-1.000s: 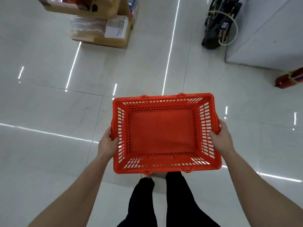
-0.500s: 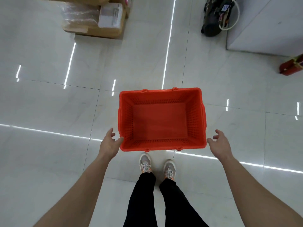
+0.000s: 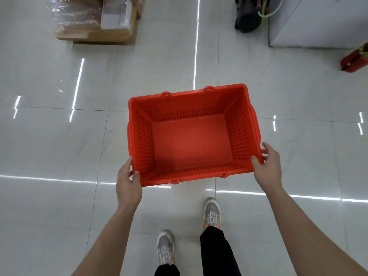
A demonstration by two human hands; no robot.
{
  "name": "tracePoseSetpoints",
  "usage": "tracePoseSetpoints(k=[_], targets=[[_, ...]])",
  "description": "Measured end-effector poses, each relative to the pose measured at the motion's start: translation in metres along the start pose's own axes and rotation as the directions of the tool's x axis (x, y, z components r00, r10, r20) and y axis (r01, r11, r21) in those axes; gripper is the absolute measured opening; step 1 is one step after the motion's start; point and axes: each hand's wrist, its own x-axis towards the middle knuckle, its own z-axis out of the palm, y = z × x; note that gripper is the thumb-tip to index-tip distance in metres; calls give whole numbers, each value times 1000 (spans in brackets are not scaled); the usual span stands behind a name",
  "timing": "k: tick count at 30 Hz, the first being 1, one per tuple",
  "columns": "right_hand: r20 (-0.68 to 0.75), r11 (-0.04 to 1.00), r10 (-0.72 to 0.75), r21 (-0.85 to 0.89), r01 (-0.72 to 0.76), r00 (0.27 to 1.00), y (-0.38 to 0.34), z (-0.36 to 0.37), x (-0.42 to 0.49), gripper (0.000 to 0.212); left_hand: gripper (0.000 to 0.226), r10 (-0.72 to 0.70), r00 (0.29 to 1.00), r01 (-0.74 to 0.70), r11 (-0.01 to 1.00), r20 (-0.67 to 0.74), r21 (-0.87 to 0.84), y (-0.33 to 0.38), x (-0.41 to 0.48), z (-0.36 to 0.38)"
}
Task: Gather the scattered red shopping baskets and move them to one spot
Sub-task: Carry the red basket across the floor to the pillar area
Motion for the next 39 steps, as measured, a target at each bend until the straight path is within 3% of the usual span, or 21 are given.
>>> tracePoseSetpoints(k=[3,8,15,24,39], targets=[[-73,997,-78,14,79,994,10,17,7,56,58,84,996,-85,996,-24,-35,-22,6,12],[-117,967,-212,-172,190,970,28,39,1,67,58,199,980,-199,980,-31,-16,-47,13,34],[-213,975,-212,-109,193,954,37,52,-1,69,58,251,968,-249,967,-30,46,-40,52,42],[-412,994,-89,28,110,907,39,33,55,62,56,422,904,-425,905,68,37,55,123,103],[-485,994,61,106,-10,872,57,-91,246,66,57,473,867,-483,875,158,31,239,161,286]])
